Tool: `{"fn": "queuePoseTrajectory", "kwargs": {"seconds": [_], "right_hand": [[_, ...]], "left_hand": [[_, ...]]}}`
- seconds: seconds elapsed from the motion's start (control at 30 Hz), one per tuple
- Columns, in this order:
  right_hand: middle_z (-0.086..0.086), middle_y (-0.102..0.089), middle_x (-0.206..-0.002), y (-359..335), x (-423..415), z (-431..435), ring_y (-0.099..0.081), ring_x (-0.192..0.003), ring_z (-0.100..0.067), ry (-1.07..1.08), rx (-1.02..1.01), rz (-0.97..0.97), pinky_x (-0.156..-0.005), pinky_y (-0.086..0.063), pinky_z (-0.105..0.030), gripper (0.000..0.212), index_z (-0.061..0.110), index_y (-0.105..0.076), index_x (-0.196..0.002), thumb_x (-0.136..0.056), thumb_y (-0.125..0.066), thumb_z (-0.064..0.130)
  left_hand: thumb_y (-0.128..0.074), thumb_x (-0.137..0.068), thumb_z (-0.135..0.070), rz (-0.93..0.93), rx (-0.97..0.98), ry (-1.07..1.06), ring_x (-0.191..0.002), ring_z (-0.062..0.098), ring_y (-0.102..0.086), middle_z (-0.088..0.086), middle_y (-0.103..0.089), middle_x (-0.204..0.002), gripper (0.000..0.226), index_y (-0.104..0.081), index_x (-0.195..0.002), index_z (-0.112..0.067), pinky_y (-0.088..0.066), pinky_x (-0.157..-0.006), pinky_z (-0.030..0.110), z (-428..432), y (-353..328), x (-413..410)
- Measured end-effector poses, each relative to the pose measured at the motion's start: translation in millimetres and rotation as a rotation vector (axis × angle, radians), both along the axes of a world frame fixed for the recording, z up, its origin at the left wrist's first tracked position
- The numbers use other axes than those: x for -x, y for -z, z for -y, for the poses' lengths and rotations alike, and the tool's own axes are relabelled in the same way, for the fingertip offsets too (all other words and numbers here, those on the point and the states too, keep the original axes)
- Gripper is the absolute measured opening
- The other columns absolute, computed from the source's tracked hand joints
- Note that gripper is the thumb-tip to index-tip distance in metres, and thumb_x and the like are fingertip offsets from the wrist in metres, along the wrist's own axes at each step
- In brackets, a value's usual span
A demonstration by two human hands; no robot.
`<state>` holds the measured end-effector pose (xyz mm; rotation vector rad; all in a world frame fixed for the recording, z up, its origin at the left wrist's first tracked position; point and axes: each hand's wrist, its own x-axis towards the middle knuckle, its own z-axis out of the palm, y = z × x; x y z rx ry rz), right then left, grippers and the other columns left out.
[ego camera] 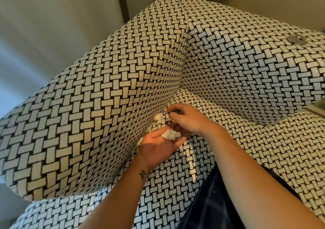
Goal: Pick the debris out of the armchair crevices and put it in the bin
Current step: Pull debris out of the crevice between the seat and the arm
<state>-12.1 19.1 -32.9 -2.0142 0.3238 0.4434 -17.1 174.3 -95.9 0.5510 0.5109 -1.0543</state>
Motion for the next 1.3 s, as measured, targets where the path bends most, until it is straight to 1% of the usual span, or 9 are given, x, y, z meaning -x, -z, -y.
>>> {"fn": "queuePoseTrajectory", "kwargs": {"seconds": [0.13,0.27,0.33,0.37,0.43,0.7,0.87,1.1,1.3], "right_hand": [[0.002,-0.061,-0.133,13,-9,-4,-0.062,-0.116,-0.023,-0.032,0.154,0.046,-0.102,-0.052,-0.049,0.052,0.033,-0.065,-0.125,-0.079,-0.053,0.054],[0.003,-0.046,-0.155,24,-22,-4,-0.032,-0.146,-0.019,-0.226,0.451,0.113,-0.121,-0.021,-0.042,0.048,0.027,-0.057,-0.142,-0.096,-0.054,0.042],[0.007,-0.039,-0.16,25,-25,-7,-0.022,-0.149,-0.017,-0.283,0.542,0.117,-0.118,-0.015,-0.043,0.051,0.03,-0.053,-0.145,-0.097,-0.052,0.046],[0.008,-0.037,-0.16,24,-27,-8,-0.02,-0.149,-0.018,-0.299,0.558,0.106,-0.117,-0.015,-0.045,0.052,0.032,-0.053,-0.144,-0.096,-0.051,0.049],[0.005,-0.033,-0.16,21,-31,-12,-0.016,-0.148,-0.022,-0.352,0.611,0.058,-0.116,-0.015,-0.048,0.053,0.036,-0.053,-0.143,-0.094,-0.048,0.057],[-0.012,-0.018,-0.161,23,-38,-42,-0.006,-0.151,-0.037,-0.482,0.945,-0.054,-0.119,-0.009,-0.06,0.075,0.036,-0.05,-0.144,-0.086,-0.038,0.082],[-0.015,-0.006,-0.166,38,-33,-47,0.009,-0.154,-0.038,-0.397,0.857,0.008,-0.119,0.011,-0.065,0.056,0.036,-0.06,-0.135,-0.094,-0.042,0.07],[-0.011,-0.026,-0.154,46,-27,-37,-0.003,-0.151,-0.035,-0.302,0.736,0.157,-0.12,0.01,-0.063,0.031,0.035,-0.072,-0.111,-0.095,-0.052,0.051],[-0.013,-0.012,-0.161,43,-37,-45,0.005,-0.153,-0.035,-0.364,0.824,-0.001,-0.118,0.013,-0.064,0.058,0.033,-0.063,-0.131,-0.089,-0.047,0.071]], "left_hand": [[-0.046,-0.101,-0.014,0.117,-0.063,0.022,-0.145,0.036,-0.04,0.018,-0.04,-0.158,0.048,-0.046,-0.148,-0.002,-0.017,-0.126,0.05,-1,-1,1],[-0.048,-0.104,-0.023,0.157,-0.02,-0.116,-0.141,0.026,-0.047,0.018,-0.047,-0.153,0.045,-0.05,-0.145,-0.006,-0.016,-0.125,0.052,-2,6,-2],[-0.051,-0.104,-0.021,0.587,-0.174,-0.173,-0.148,0.001,-0.028,0.011,-0.048,-0.153,0.046,-0.049,-0.148,-0.007,-0.015,-0.123,0.052,-8,7,-3],[-0.05,-0.105,-0.023,0.529,-0.082,-0.183,-0.148,0.0,-0.026,0.007,-0.046,-0.154,0.049,-0.045,-0.152,-0.009,-0.019,-0.121,0.05,-8,15,-3],[-0.043,-0.107,-0.032,-0.046,0.18,-0.207,-0.142,0.023,-0.046,0.013,-0.047,-0.154,0.053,-0.038,-0.155,-0.011,-0.032,-0.118,0.05,-8,7,1],[-0.041,-0.106,-0.041,0.014,0.119,-0.177,-0.148,0.034,-0.032,0.02,-0.046,-0.151,0.057,-0.053,-0.143,0.0,-0.016,-0.126,0.049,-26,-10,25],[-0.041,-0.105,-0.042,-0.04,0.165,-0.154,-0.148,0.036,-0.033,0.022,-0.035,-0.159,0.062,-0.041,-0.151,-0.001,-0.023,-0.123,0.051,-28,-5,26],[-0.041,-0.104,-0.043,-0.054,0.195,-0.136,-0.152,0.037,-0.024,0.024,-0.027,-0.163,0.07,-0.024,-0.158,-0.002,-0.012,-0.127,0.05,-24,-3,21],[-0.04,-0.104,-0.047,-0.019,0.165,-0.161,-0.136,0.043,-0.047,0.029,-0.049,-0.147,0.066,-0.055,-0.138,0.006,-0.031,-0.118,0.055,-23,-4,20]]}}
